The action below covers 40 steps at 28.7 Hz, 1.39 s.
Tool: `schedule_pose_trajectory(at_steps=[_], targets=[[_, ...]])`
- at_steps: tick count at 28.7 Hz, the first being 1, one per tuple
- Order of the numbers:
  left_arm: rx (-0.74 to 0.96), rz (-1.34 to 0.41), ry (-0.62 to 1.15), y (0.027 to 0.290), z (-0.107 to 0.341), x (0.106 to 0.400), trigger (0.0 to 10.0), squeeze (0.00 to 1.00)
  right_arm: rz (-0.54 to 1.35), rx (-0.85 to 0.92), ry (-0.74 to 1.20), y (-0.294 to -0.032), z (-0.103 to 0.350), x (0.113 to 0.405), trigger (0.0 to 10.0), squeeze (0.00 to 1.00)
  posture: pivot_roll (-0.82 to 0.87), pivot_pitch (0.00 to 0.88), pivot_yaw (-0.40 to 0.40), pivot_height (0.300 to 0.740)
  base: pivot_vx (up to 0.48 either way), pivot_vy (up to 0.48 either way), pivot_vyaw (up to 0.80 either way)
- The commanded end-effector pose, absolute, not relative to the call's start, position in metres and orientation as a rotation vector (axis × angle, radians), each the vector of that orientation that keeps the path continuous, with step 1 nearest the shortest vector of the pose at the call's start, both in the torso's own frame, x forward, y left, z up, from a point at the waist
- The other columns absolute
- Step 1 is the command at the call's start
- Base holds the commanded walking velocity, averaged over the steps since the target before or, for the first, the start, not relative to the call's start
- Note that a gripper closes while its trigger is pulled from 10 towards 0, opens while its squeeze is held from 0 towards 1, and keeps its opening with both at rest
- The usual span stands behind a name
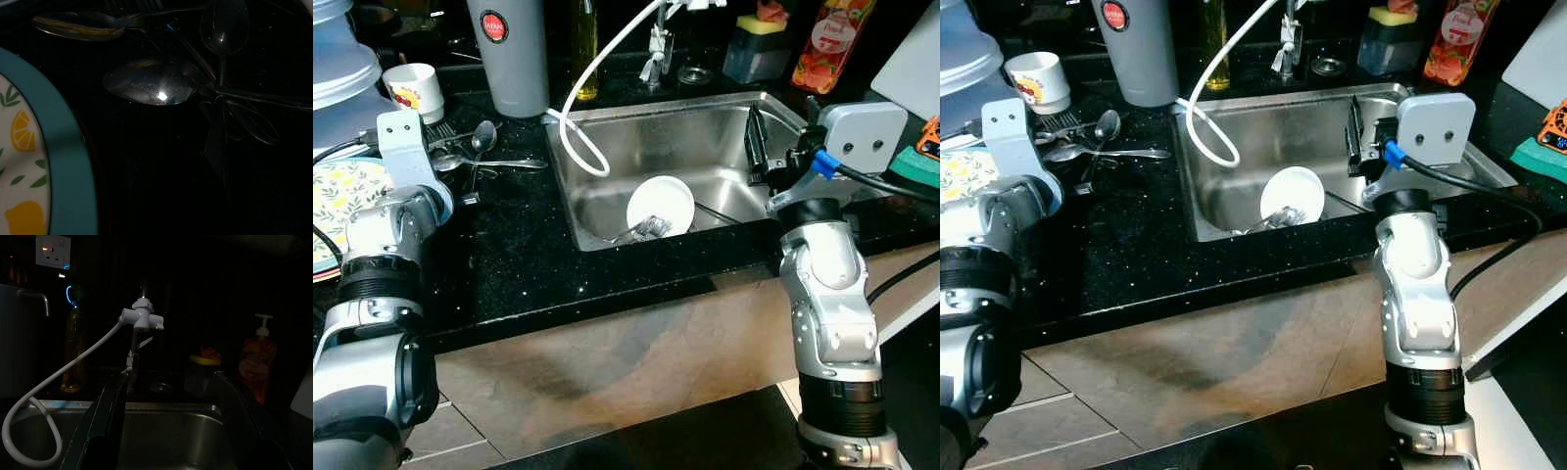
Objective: Kitchen organization
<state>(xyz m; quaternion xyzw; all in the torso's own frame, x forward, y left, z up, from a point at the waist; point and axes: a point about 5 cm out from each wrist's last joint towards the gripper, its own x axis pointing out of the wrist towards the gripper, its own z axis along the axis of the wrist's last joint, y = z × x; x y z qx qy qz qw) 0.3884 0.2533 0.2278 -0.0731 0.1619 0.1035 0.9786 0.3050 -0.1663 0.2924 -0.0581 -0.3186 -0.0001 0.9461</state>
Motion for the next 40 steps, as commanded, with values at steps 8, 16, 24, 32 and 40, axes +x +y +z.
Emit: schedule_pose_trajectory(at_steps=[8,16,24,32,40], targets=[[-0.095,0.136,-0.049,0.238,0.284,0.388,10.0,0.00,0.011,-0.116,-0.656,-0.166,0.294,0.305,10.0,0.00,0.06,0.105,0.015,0.740,0.000,0.000,0.00],[0.030,0.117,-0.269,0.223,0.328,0.377,10.0,0.00,0.017,-0.115,-0.658,-0.164,0.294,0.306,10.0,0.00,0.06,0.095,0.012,0.740,0.000,0.000,0.00],[0.138,0.220,-0.298,0.228,0.322,0.377,10.0,0.00,0.018,-0.117,-0.663,-0.164,0.295,0.306,10.0,0.00,0.06,0.087,0.016,0.740,0.000,0.000,0.00],[0.396,0.138,-0.296,0.207,0.314,0.377,10.0,0.00,0.018,-0.120,-0.658,-0.164,0.294,0.305,10.0,0.00,0.06,0.087,0.011,0.740,0.000,0.000,0.00],[0.194,-0.253,-0.156,0.134,0.286,0.385,10.0,0.00,0.019,-0.118,-0.664,-0.163,0.296,0.306,10.0,0.00,0.05,0.092,0.013,0.740,0.000,0.000,0.00]])
